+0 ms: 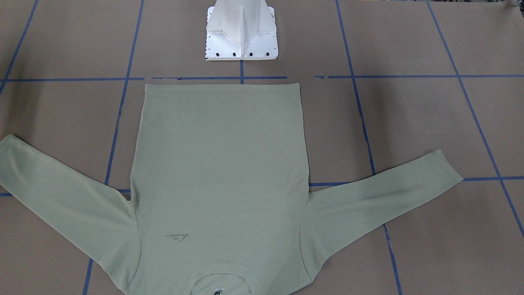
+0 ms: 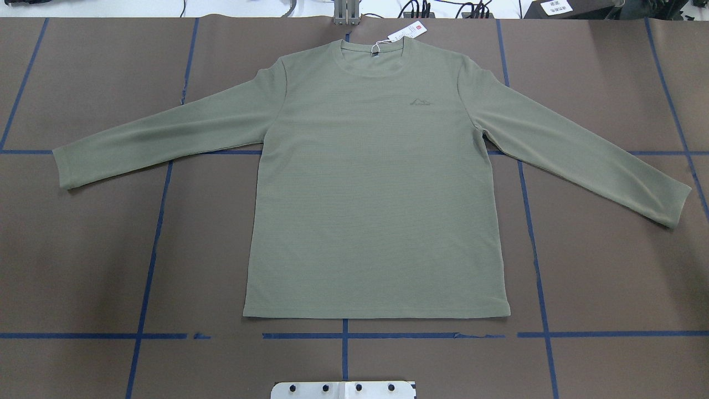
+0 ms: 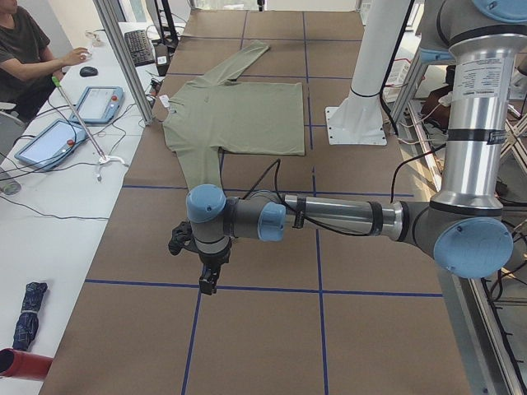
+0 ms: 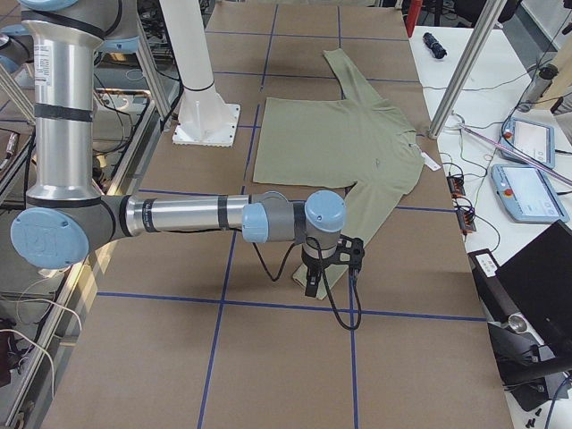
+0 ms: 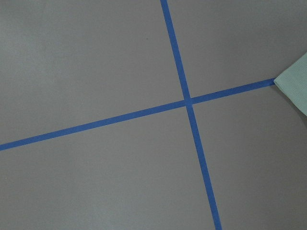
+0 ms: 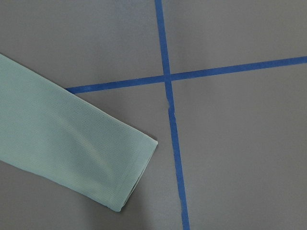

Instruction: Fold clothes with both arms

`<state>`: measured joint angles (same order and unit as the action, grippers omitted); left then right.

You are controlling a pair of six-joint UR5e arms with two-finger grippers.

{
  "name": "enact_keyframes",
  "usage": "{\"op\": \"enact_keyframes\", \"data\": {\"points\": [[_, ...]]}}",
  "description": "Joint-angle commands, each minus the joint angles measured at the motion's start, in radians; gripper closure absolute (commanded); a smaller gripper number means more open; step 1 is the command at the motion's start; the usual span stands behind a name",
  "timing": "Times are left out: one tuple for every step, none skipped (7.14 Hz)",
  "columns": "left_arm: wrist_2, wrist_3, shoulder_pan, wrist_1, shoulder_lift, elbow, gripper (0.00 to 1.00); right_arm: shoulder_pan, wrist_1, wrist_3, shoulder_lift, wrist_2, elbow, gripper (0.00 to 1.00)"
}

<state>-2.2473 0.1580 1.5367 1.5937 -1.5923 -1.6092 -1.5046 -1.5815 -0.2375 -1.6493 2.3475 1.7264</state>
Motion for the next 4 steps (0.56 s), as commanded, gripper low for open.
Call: {"op": "enact_keyframes", "data": {"points": [[0.0, 0.002, 0.0, 0.0, 0.0, 0.0, 0.0, 0.003, 0.0, -0.002, 0.0, 0.003, 0.002, 0.0], [-0.002, 0.011, -0.001, 0.008, 0.0, -0.001, 0.0, 0.006, 0.001, -0.009, 0.0, 0.018, 0.004, 0.0], [-0.003, 0.008, -0.001, 0.011, -0.011, -0.003, 0.0, 0.058, 0.006, -0.014, 0.018, 0.029, 0.001, 0.0], [-0.027, 0.008, -0.001, 0.011, -0.029, -0.024, 0.0, 0.087, 0.043, -0.019, 0.041, 0.029, 0.011, 0.0]]}}
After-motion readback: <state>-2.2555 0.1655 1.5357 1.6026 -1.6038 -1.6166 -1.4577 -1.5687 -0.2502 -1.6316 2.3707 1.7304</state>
